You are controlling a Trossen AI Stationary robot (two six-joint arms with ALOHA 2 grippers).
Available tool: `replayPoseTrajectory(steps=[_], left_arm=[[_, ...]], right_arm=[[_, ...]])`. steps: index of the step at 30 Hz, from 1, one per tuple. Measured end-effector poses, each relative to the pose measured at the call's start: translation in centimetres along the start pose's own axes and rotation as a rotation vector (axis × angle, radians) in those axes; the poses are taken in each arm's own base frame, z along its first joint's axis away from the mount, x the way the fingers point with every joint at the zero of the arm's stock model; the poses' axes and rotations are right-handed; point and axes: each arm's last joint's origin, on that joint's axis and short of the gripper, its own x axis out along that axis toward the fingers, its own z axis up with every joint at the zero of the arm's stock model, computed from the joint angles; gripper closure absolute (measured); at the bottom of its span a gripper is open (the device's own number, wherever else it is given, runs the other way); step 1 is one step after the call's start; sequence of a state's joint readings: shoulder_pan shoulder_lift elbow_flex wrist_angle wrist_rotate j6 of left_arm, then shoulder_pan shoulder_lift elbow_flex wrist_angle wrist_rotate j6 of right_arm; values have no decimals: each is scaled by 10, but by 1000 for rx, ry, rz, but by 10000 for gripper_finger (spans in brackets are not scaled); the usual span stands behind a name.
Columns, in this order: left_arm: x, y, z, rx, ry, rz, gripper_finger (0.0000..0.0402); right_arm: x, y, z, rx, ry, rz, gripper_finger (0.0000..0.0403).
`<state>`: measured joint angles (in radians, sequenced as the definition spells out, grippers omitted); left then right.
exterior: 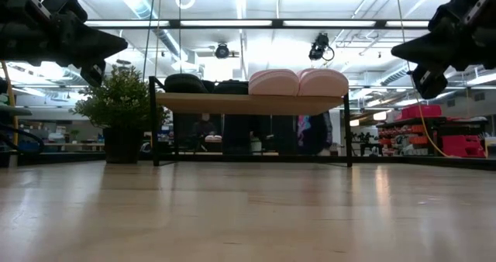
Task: Pick and place slides into the shelf
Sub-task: Return to Home Position
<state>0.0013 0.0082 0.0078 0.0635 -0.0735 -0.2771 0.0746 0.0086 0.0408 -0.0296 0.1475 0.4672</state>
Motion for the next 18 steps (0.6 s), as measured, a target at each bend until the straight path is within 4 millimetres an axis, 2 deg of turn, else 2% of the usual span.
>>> replayPoseTrajectory(steps=[10,18], left_arm=[[0,0,0,0,0,0,361],[0,0,0,0,0,0,372]], right_arm=[[0,0,-1,-218,20,12,403],[0,0,-2,-340,25,20,401]])
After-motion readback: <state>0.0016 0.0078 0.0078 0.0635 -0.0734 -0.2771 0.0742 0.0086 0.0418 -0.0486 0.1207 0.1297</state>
